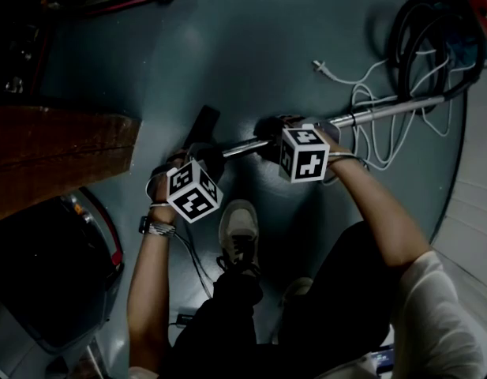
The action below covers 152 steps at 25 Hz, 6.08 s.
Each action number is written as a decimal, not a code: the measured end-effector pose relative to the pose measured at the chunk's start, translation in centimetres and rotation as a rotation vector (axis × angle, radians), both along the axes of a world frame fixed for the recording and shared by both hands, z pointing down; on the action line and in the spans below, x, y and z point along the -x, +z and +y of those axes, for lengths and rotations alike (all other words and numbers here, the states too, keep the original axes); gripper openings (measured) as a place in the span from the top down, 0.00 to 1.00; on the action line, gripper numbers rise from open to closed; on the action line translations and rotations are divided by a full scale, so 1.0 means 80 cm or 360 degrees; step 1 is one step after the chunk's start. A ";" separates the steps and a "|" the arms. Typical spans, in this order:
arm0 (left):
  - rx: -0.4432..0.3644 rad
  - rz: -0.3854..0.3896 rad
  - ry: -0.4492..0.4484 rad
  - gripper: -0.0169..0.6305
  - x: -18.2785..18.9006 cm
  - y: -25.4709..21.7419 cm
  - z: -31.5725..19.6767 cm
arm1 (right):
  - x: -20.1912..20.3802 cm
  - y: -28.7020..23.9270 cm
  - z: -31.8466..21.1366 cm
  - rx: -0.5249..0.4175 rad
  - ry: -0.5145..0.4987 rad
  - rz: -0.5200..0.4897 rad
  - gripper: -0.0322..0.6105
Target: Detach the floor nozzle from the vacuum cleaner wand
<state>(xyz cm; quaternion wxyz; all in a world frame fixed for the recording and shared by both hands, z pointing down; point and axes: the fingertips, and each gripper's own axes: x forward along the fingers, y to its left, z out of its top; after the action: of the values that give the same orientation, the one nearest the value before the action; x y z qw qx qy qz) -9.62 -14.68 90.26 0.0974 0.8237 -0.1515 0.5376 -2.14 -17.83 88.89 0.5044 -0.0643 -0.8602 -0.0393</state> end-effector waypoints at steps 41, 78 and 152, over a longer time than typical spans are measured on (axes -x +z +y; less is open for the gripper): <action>-0.0239 -0.0217 0.0309 0.70 0.006 0.007 0.016 | -0.004 0.009 0.007 0.0091 0.0059 0.0162 0.68; -0.0183 -0.0216 0.0202 0.70 0.012 0.008 0.009 | -0.008 0.011 -0.001 0.0080 0.0068 0.0165 0.68; -0.0166 0.0107 -0.0303 0.65 0.042 -0.029 -0.012 | -0.030 -0.021 -0.023 0.0078 0.0284 -0.0060 0.66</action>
<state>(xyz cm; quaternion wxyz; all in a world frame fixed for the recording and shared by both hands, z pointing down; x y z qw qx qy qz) -13.01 -15.63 87.93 0.1101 0.8271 -0.2535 0.4895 0.28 -19.70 87.22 0.4878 0.0012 -0.8726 0.0256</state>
